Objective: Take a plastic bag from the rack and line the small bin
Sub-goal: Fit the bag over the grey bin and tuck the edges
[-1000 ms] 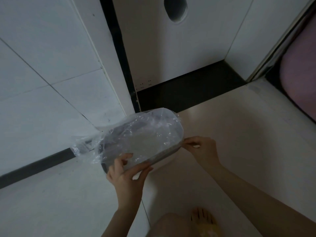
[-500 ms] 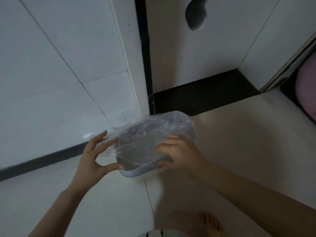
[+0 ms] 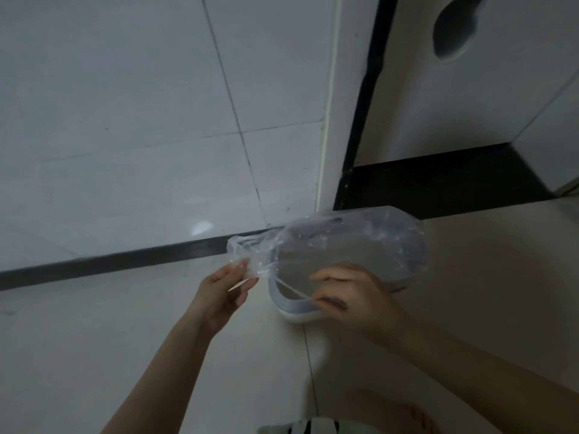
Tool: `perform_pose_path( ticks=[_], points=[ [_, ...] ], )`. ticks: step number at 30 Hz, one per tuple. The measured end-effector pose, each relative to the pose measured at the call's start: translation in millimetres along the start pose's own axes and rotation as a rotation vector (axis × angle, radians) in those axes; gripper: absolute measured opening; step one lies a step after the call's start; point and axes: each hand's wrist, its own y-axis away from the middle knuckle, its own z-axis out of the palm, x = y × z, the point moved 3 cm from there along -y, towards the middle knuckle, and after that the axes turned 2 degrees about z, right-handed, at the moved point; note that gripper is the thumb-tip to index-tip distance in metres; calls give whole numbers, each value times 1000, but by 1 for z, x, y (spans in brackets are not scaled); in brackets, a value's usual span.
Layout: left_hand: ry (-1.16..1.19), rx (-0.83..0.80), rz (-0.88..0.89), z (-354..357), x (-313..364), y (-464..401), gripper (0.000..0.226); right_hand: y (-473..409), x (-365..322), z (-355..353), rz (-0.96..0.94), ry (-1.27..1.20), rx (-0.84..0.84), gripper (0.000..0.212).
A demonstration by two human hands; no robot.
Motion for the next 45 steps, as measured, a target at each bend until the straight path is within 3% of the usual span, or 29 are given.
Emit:
perform_pose_path(
  ticks=[6, 8, 12, 14, 16, 18, 20, 23, 27, 29, 32, 34, 38, 40, 43, 45],
  points=[
    [53, -82, -48, -19, -23, 2, 38, 9, 5, 15, 20, -31, -100, 8],
    [41, -27, -88, -22, -37, -2, 34, 7, 5, 16, 0, 17, -116, 3],
    [-81, 77, -80, -20, -52, -4, 22, 6, 0, 9, -82, 89, -96, 15],
    [-172, 221, 105, -24, -41, -1, 40, -1, 6, -9, 9, 2, -58, 43],
    [-393, 359, 479, -24, -13, 12, 59, -12, 22, -32, 128, -94, -93, 74],
    [-633, 186, 808, 0, 14, 27, 70, -24, 40, -49, 159, -21, -204, 99],
    [-886, -120, 910, 35, 22, 31, 89, -34, 54, -57, 155, 146, -346, 114],
    [-1221, -285, 832, 67, 17, 17, 108, -42, 67, -56, 145, 264, -428, 112],
    [-1201, -224, 665, 64, 13, -8, 80, -55, 79, -50, 247, 247, -284, 74],
    [-1196, -220, 613, 61, 13, -16, 76, -61, 88, -46, 289, 247, -310, 67],
    [-1160, -305, 552, 60, 14, -20, 83, -61, 97, -43, 304, 199, -435, 90],
    [-1137, -332, 624, 58, 15, -16, 94, -60, 97, -42, 280, 159, -429, 103],
    [-1215, -301, 827, 54, 3, -4, 109, -50, 96, -38, 154, 203, -311, 98],
    [-1229, -319, 810, 56, -6, -1, 117, -42, 96, -32, 88, 285, -349, 97],
    [-1191, -315, 807, 62, -10, -4, 126, -40, 100, -27, 131, 304, -398, 104],
    [-1126, -289, 785, 64, -7, -6, 122, -43, 102, -26, 151, 294, -382, 101]
  ],
)
